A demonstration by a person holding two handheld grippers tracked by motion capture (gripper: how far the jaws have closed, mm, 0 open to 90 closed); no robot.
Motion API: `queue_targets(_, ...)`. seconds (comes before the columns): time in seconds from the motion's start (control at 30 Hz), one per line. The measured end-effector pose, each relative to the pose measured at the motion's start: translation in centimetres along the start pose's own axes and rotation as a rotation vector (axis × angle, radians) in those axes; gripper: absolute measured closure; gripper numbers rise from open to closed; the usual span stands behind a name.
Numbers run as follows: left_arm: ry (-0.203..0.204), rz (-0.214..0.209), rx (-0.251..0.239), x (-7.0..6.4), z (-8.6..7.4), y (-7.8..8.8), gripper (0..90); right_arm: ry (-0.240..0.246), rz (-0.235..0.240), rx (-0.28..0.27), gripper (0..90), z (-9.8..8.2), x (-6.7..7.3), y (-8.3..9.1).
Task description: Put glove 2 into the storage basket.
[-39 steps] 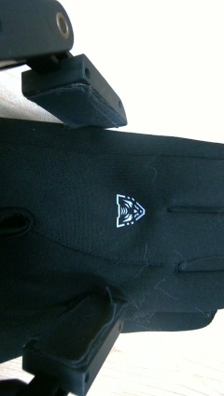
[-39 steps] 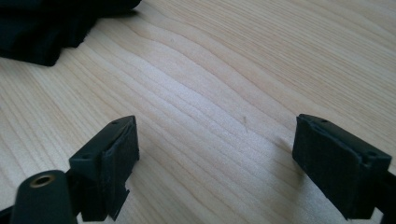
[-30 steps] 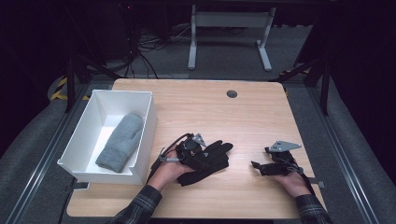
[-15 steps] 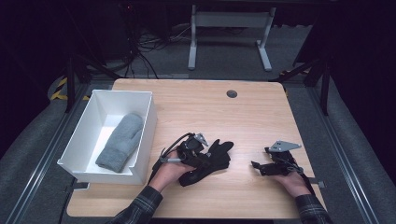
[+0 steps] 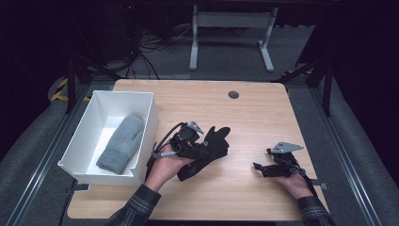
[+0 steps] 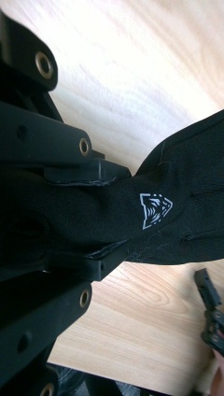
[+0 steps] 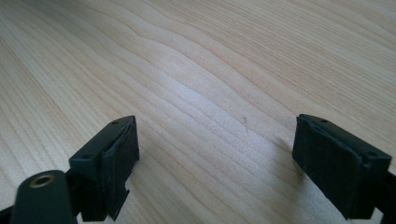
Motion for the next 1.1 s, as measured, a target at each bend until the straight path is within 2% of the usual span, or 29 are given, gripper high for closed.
queue_targets(0.07,-0.001,0.008,-0.003,0.1,0.2,0.7,66.5,0.0,0.0,0.0,14.9,0.0,0.0,0.0)
queue_targets(0.13,0.003,0.015,-0.015,0.4,0.7,2.1,66.5,0.0,0.0,0.0,14.9,0.0,0.0,0.0)
queue_targets(0.23,0.005,0.016,-0.021,0.5,0.9,2.9,66.5,0.0,0.0,0.0,14.9,0.0,0.0,0.0)
queue_targets(0.27,0.01,0.018,-0.028,0.7,1.2,3.9,66.5,0.0,0.0,0.0,14.9,0.0,0.0,0.0)
queue_targets(0.37,0.011,0.039,-0.039,1.0,1.6,5.4,66.6,0.0,0.0,0.0,14.9,0.0,0.0,0.0)
queue_targets(0.43,0.012,0.042,-0.042,1.1,1.7,5.7,66.5,0.0,0.0,0.0,14.9,0.0,0.0,0.0)
queue_targets(0.47,0.017,0.059,-0.048,1.5,1.9,6.8,66.5,0.0,0.0,0.0,14.9,0.0,0.0,0.0)
queue_targets(0.5,0.017,0.059,-0.048,1.5,1.9,6.8,66.5,0.0,0.0,0.0,14.9,0.0,0.0,0.0)
queue_targets(0.57,0.026,0.073,-0.053,2.2,2.0,8.2,66.5,0.0,0.0,0.0,14.9,0.0,0.0,0.0)
queue_targets(0.67,0.035,0.09,-0.058,2.6,2.0,9.0,66.5,0.0,0.0,0.0,14.9,0.0,0.0,0.0)
queue_targets(0.73,0.05,0.116,-0.067,3.5,1.7,10.3,66.5,0.0,0.0,0.0,14.9,0.0,0.0,0.0)
queue_targets(0.77,0.05,0.116,-0.067,3.5,1.7,10.3,66.5,0.0,0.0,0.0,14.9,0.0,0.0,0.0)
queue_targets(0.83,0.075,0.143,-0.079,4.4,1.2,11.5,66.5,0.0,0.0,0.0,14.9,0.0,0.0,0.0)
queue_targets(0.97,0.105,0.166,-0.096,5.4,0.3,12.8,66.5,0.0,0.0,0.0,14.9,0.0,0.0,0.0)
queue_targets(1.0,0.129,0.185,-0.102,6.0,-0.3,13.5,66.5,0.0,0.0,0.0,14.9,0.0,0.0,0.0)
queue_targets(1.1,0.166,0.217,-0.106,7.1,-1.5,14.5,66.5,0.0,0.0,0.0,14.9,0.0,0.0,0.0)
Point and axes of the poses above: each handheld gripper's, and its own axes: y roughly backward along the jaws, z roughly out of its top, x roughly to its left, the point moved 1 cm from there along -y, roughly forward along the jaws, and after that the axes turned 5 degrees about z, right-handed, at the moved point
